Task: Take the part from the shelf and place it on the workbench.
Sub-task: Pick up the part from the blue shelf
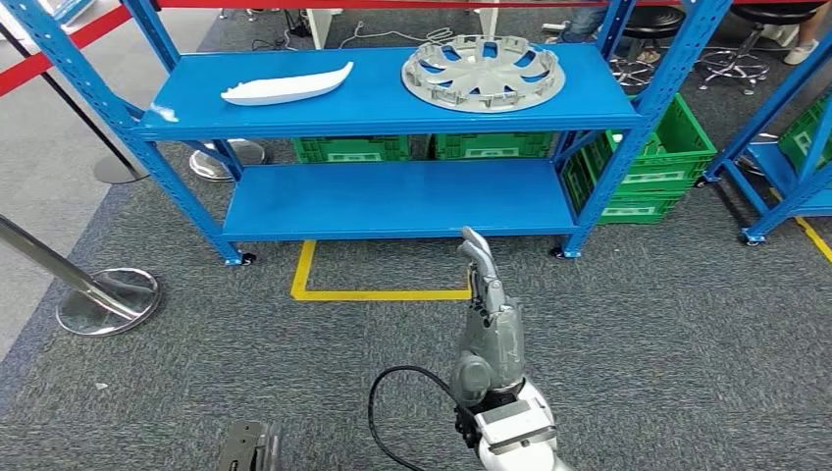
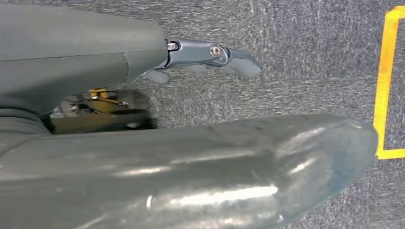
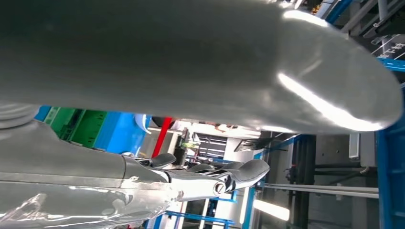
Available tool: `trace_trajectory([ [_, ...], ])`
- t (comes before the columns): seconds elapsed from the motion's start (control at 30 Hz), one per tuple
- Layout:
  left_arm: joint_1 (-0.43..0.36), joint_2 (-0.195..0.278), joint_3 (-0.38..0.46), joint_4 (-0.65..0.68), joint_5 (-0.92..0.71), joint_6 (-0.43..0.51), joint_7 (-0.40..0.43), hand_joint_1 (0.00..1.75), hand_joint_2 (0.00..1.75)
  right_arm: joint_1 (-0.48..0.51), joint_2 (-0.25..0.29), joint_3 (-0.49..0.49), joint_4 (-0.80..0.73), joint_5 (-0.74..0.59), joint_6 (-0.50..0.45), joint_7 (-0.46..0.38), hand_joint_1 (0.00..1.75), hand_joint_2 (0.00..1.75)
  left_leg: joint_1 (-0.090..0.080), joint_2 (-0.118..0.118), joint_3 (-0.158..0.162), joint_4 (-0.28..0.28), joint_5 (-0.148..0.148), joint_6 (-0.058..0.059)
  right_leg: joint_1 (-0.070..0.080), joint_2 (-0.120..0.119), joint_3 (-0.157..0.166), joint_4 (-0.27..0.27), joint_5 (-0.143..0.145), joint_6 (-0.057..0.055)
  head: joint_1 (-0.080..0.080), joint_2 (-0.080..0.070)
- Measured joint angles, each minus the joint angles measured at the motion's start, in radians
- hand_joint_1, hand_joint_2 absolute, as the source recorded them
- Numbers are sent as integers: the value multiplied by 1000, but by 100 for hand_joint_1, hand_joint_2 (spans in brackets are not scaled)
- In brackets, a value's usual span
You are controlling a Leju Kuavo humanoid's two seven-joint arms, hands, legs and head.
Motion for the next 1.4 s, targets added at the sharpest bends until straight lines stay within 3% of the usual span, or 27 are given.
trace_trajectory([
  [0.07, -3, -1, -3, 0, 0, -10, -5, 0, 0, 0, 0, 0, 0, 3, 0, 4, 0, 0, 4, -3, 43, -92, 26, 8, 3, 3, -3, 4, -2, 13, 0, 0],
  [0.2, 0, -1, -5, 0, -1, -62, -35, 0, 0, 2, 0, -5, 0, -3, 1, 24, 0, 0, -2, -5, 49, -109, 22, 45, -1, 0, -13, 18, -16, 30, 3, 0],
  [0.27, 0, -1, -6, -1, -5, -74, -46, 0, 0, 4, 0, -9, 0, -9, 1, 27, 0, 0, -4, -3, 50, -111, 23, 58, -1, -5, -54, 111, -69, 34, 7, 0],
  [0.33, 1, 0, -6, -1, -5, -72, -36, 0, 0, 4, 0, -11, 0, -4, 1, 27, 0, 0, -9, -1, 50, -111, 22, 64, 1, -7, -121, 250, -131, 32, 10, 0],
  [0.37, 2, 0, -6, -1, -3, -72, -28, 0, 0, 5, 0, -11, 0, -1, 0, 28, 0, 0, -11, 0, 51, -111, 21, 66, 1, -7, -142, 291, -141, 31, 10, 0],
  [0.4, 2, 0, -6, -1, -2, -72, -21, 0, 0, 5, 0, -11, 0, 2, 0, 29, 0, 0, -13, 0, 52, -111, 21, 67, 2, -7, -146, 296, -131, 28, 10, 0],
  [0.43, 3, 1, -5, -1, 0, -72, -17, 0, 0, 5, 0, -11, 0, 4, 0, 30, 0, 0, -14, -1, 53, -110, 20, 67, 3, -7, -129, 259, -104, 25, 9, 0],
  [0.53, 3, 1, -4, -1, 1, -76, -12, 0, 0, 5, 0, -11, 0, 7, 0, 30, 0, 0, -18, -3, 59, -109, 15, 60, 5, -6, -30, 62, -18, 18, 10, 0],
  [0.6, 3, 2, -4, -1, 1, -94, 14, 0, 0, 5, 0, -11, 0, 11, 1, 30, 0, 0, -19, -3, 59, -110, 14, 50, 8, -3, -7, 15, -11, 15, 9, 0],
  [0.7, 6, 3, -4, -1, -6, -123, 77, 0, 0, 4, 2, -11, 0, 16, 6, 31, 0, 0, -14, -1, 57, -105, 1, 33, 8, 1, -2, 6, -16, -2, 8, 0],
  [0.77, 10, 4, -4, -1, -9, -128, 106, 0, 0, 5, 4, -11, 0, 18, 10, 31, 0, 0, -13, 0, 20, -29, -39, 23, 4, -3, 11, 1, -17, -13, 5, 0],
  [0.83, 15, 6, -1, -1, -1, -117, 128, 0, 0, 5, 4, -11, 0, 20, 12, 30, 0, 0, -12, 0, -57, 106, -95, 16, 4, -7, 18, 1, -16, -18, 3, 0],
  [0.87, 17, 7, 3, -1, 6, -108, 136, 0, 0, 5, 4, -11, 1, 21, 12, 30, 0, 0, -12, 0, -90, 157, -109, 15, 4, -7, 20, 1, -18, -18, 4, 0],
  [0.9, 18, 8, 7, -1, 13, -99, 142, 0, 0, 5, 4, -11, 1, 22, 12, 30, 0, 0, -11, 0, -108, 175, -101, 14, 4, -5, 22, 1, -20, -18, 3, 0],
  [0.93, 19, 8, 11, -1, 18, -91, 145, 0, 0, 5, 4, -11, 1, 23, 12, 30, 0, 0, -11, 0, -106, 153, -73, 13, 3, -3, 25, 1, -23, -16, 3, 0],
  [1.0, 18, 9, 17, -1, 16, -75, 149, 0, 0, 5, 4, -11, 1, 25, 11, 30, 0, 0, -9, 1, -53, 27, 11, 13, 2, 0, 34, 2, -33, -9, 3, 0],
  [1.07, 17, 8, 20, -1, 5, -56, 157, 0, 0, 5, 4, -11, 1, 28, 9, 29, 0, 0, -7, 1, -3, -80, 57, 19, 7, 4, 37, 4, -43, 1, 1, 0],
  [1.17, 17, 6, 21, -1, -4, -40, 166, 0, 0, 5, 4, -11, 1, 31, 6, 28, 0, 0, -8, 0, 7, -105, 55, 38, 9, 6, 38, -1, -51, 15, 6, 0],
  [1.23, 16, 6, 21, -1, -6, -38, 170, 0, 0, 5, 4, -11, 1, 33, 5, 28, 0, 0, -8, 0, 11, -107, 52, 53, 6, 1, 30, 25, -73, 24, 7, 0],
  [1.27, 16, 6, 22, -1, -6, -41, 173, 0, 0, 5, 4, -11, 1, 33, 4, 27, 0, 0, -8, 0, 13, -108, 51, 59, 6, -1, 11, 70, -99, 27, 8, 0],
  [1.33, 17, 6, 25, -1, -6, -54, 182, 0, 0, 5, 4, -12, 1, 34, 3, 27, 0, 0, -10, 1, 15, -108, 47, 66, 6, -6, -61, 209, -163, 30, 10, 0],
  [1.37, 18, 6, 27, -1, -6, -60, 185, 0, 0, 5, 4, -12, 1, 35, 3, 27, 0, 0, -12, 1, 15, -108, 46, 68, 6, -6, -95, 267, -181, 30, 10, 0],
  [1.4, 19, 6, 29, -1, -6, -65, 187, 0, 0, 5, 3, -12, 1, 35, 2, 27, 0, 0, -13, 1, 17, -108, 44, 69, 6, -6, -114, 293, -179, 29, 10, 0],
])
